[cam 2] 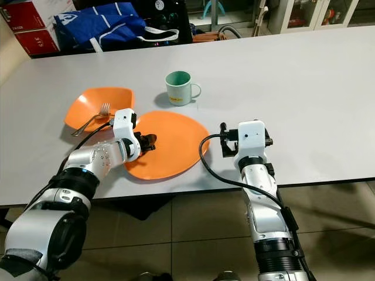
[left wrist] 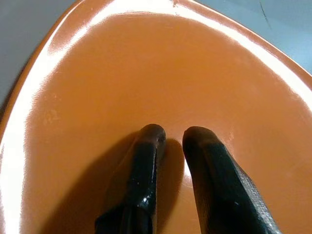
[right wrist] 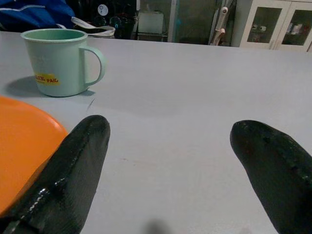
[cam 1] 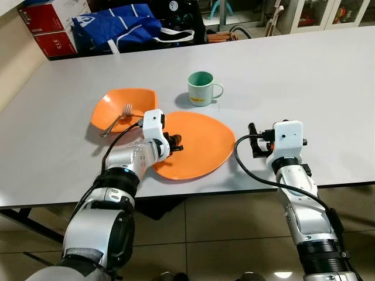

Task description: Setting the table

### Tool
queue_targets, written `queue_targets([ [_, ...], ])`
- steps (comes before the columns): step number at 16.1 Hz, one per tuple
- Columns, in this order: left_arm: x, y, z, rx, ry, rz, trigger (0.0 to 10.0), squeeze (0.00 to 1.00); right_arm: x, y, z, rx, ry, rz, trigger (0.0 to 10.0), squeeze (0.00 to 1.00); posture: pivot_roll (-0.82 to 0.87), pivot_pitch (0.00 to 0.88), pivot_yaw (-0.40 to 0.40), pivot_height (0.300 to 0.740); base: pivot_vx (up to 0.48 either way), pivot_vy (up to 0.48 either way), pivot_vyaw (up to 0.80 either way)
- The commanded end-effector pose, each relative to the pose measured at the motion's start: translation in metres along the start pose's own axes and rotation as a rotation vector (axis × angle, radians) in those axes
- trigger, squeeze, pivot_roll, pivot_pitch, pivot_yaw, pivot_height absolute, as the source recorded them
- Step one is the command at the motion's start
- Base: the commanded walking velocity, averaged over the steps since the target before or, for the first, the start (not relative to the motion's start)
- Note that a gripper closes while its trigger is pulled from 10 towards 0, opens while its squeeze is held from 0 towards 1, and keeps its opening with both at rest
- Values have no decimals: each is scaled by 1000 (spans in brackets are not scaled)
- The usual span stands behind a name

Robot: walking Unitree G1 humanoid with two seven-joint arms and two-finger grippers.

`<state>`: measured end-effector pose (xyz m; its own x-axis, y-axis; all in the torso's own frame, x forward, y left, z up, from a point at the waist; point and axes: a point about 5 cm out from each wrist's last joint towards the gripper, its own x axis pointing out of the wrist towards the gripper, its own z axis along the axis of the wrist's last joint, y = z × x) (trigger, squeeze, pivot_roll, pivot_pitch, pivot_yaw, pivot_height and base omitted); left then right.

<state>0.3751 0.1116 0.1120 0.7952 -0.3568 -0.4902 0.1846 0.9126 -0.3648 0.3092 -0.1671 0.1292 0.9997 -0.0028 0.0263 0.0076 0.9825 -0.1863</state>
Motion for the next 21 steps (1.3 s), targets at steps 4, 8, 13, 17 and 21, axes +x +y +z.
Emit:
queue_targets([
  [4, 1, 8, 1, 29, 7, 30, 10000, 0, -3, 2, 4, -7, -10, -1, 10000, 0, -268, 81, 171, 740, 0, 0, 0],
  [8, 2, 4, 9, 55, -28, 17, 10000, 0, -3, 2, 3, -11, -6, -4, 10000, 0, -271, 84, 171, 740, 0, 0, 0],
  [13, 3, 0, 15, 82, -71, -5, 10000, 0, -4, 1, 2, -17, 1, -13, 10000, 0, -270, 88, 169, 740, 0, 0, 0],
  [17, 3, -2, 17, 105, -86, -11, 10000, 0, -3, 2, 2, -16, 2, -13, 10000, 0, -270, 82, 169, 740, 0, 0, 0],
  [21, 4, -5, 21, 123, -102, -21, 10000, 0, -4, 4, 6, 11, -10, 19, 10000, 0, -274, 73, 169, 740, 0, 0, 0],
])
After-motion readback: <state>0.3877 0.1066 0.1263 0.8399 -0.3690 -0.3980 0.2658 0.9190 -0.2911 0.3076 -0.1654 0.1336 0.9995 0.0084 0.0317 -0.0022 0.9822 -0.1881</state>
